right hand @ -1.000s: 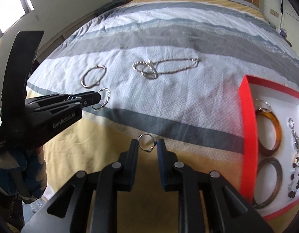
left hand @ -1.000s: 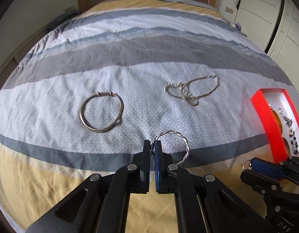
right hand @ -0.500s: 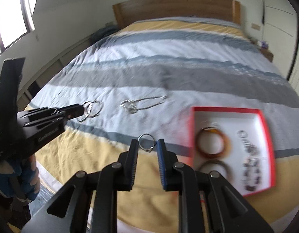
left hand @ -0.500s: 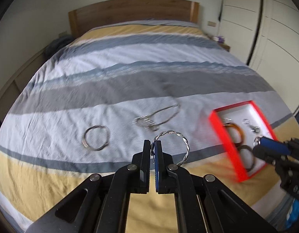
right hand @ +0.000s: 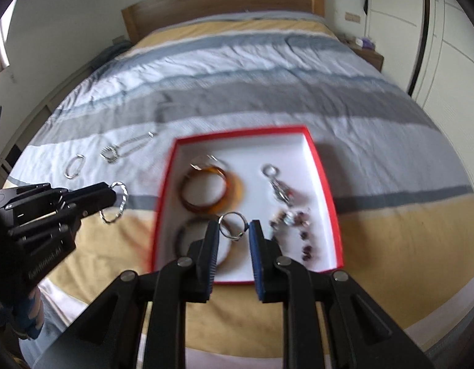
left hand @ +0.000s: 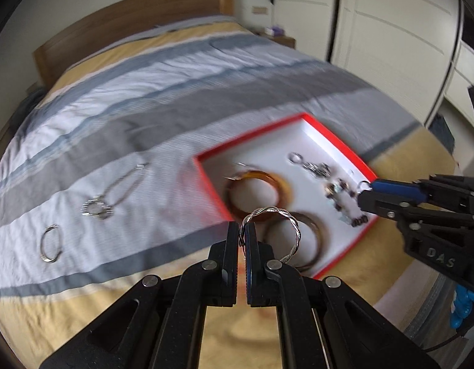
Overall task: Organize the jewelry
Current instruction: 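Carry the hoop and ring into the red box and open both tools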
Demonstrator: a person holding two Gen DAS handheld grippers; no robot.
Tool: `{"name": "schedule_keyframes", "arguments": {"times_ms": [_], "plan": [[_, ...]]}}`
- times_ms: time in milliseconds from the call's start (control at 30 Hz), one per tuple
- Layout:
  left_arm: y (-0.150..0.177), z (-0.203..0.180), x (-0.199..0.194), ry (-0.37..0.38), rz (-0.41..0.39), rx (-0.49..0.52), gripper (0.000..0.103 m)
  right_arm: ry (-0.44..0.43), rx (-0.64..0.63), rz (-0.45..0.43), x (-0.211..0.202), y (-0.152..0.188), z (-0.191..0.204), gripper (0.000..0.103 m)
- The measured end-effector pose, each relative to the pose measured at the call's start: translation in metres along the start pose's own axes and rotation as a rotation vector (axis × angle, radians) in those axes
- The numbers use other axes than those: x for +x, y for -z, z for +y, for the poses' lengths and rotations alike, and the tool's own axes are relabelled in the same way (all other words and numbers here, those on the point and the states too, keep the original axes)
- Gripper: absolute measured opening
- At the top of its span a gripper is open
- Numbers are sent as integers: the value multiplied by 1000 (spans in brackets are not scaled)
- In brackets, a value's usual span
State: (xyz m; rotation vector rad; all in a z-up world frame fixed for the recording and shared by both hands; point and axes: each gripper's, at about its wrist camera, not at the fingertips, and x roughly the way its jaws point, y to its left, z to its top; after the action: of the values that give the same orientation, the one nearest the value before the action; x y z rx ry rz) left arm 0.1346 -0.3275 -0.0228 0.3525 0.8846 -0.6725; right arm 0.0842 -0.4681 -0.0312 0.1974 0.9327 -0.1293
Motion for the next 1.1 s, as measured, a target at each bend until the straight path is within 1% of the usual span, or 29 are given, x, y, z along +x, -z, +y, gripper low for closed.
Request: {"name": "schedule_keyframes", "arguments": {"times_ms": [200,333,500,733,900,1033,1067,1100], "plan": [[2,-24,43,13,73,49,3,40,20,63,33,10,-29,19],[5,-28,65,14,110,60,3,57,40,88,51,12,-42,19],[11,-31,86,21,154,71,3,64,39,112,66,13,-46,19],[14,-34,95,35,162,79,3,91,12,131,76,14,-44,19],[14,-36,98,23,162,84,5,102,-13,145,78,13,-41,20],[13,-34,96,31,162,66,5,115,-21,151,76,13,-40,20],[12,-33,94,38,159,62,8,116,-19,149,75,13,-40,20],[12,-32,91,44,155,58,15,116,-16,147,72,13,-41,20]]}}
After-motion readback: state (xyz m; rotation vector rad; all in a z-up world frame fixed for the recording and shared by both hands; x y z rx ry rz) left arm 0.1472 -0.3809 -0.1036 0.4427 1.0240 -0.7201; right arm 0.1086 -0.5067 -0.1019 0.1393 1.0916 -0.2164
